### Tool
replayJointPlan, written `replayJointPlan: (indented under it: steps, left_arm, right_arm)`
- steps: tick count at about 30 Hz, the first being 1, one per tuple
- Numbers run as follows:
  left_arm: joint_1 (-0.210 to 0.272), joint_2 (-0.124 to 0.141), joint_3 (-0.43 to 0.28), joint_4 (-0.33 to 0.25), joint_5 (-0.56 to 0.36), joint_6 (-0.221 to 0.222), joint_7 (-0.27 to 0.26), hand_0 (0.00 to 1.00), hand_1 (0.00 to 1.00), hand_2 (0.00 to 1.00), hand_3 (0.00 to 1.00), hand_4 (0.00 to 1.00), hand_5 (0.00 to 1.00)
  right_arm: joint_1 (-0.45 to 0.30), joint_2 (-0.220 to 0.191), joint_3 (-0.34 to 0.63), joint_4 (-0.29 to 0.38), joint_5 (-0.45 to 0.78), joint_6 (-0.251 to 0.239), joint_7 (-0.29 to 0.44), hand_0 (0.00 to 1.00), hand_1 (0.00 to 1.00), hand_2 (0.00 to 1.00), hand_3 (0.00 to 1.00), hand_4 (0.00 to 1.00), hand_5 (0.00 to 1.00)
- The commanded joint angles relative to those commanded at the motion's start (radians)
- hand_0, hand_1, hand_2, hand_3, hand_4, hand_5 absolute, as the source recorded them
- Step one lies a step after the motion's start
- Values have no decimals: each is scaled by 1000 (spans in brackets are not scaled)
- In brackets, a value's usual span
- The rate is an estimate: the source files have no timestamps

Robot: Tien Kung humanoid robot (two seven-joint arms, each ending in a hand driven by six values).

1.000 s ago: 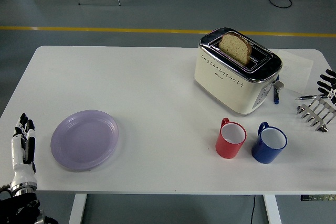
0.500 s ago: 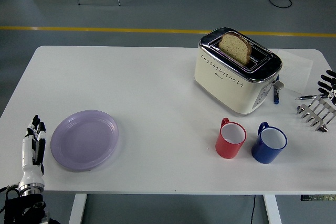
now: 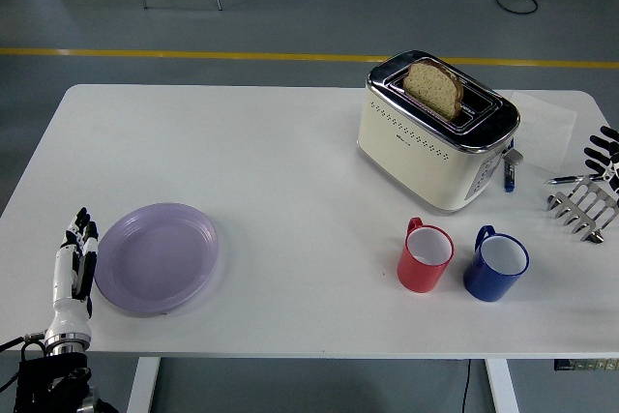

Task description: Push plate across desktop,pick up the break from the machine,place the break in the plate

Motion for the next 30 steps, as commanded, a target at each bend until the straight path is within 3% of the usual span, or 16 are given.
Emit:
replayJointPlan:
  steps: [30]
  left_arm:
    - [-20,-3,33,15,-36,-55,8,870,913,985,979,536,998]
  right_arm:
    - [3,7,-1,-7,-2,2,0,859,772,776,793,503,531]
